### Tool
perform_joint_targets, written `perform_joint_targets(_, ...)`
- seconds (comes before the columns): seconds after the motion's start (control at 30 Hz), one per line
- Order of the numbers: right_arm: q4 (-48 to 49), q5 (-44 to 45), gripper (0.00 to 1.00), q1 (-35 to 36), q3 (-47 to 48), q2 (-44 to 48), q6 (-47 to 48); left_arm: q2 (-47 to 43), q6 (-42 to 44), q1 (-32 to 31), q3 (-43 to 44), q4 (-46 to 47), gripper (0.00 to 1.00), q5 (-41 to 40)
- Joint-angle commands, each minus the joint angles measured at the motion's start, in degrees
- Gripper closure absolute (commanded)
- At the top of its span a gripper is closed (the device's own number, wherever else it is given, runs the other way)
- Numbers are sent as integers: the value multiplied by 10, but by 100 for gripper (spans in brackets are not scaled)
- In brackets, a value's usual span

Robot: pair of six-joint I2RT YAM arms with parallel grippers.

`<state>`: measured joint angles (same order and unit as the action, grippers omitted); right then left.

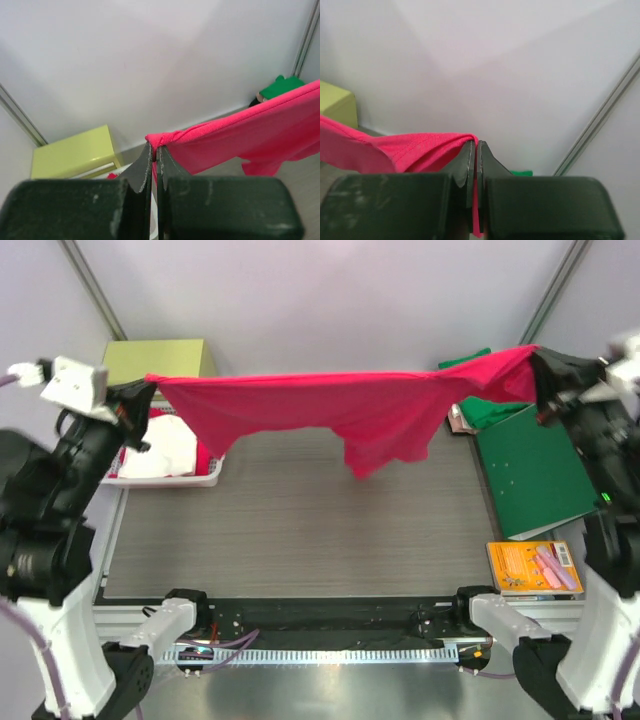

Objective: Fold and stack the t-shirts
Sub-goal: Flatten out the tshirt

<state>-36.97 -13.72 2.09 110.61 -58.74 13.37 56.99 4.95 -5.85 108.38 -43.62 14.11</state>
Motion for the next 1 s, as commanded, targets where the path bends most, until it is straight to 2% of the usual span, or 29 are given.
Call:
perform_joint_targets(0.0, -10, 23, 99, 8, 72, 49, 1, -43, 4, 5, 45, -9, 100, -10)
perform_joint_targets(0.17, -20, 46, 99, 4, 65, 79, 11, -51, 20, 5, 100, -42, 100, -29)
perform_joint_targets(0.27, -17, 44, 99, 5, 57, 63, 17, -38, 17, 4, 110, -47, 100, -27)
perform_joint_targets(0.43, 15, 81, 99, 21, 53, 1, 48, -1, 3, 4, 53, 2, 100, -17)
perform_joint_targets(0.47, 21, 80, 99, 21, 45, -8, 57, 5, 4, 4, 15, 12, 100, -16)
perform_joint_targets(0.57, 60, 69, 99, 21, -25, -23, 63, 22, 3, 4, -83, 62, 100, 2)
perform_joint_targets(0.73, 163, 64, 99, 21, -218, -30, 63, 86, 12, 4, -224, 125, 100, 27)
perform_joint_targets(0.9, 269, 51, 99, 21, -382, -84, 56, 186, 32, 4, -292, 193, 100, 35)
perform_joint_targets(0.97, 318, 55, 99, 21, -398, -151, 61, 251, 36, 3, -305, 218, 100, 36)
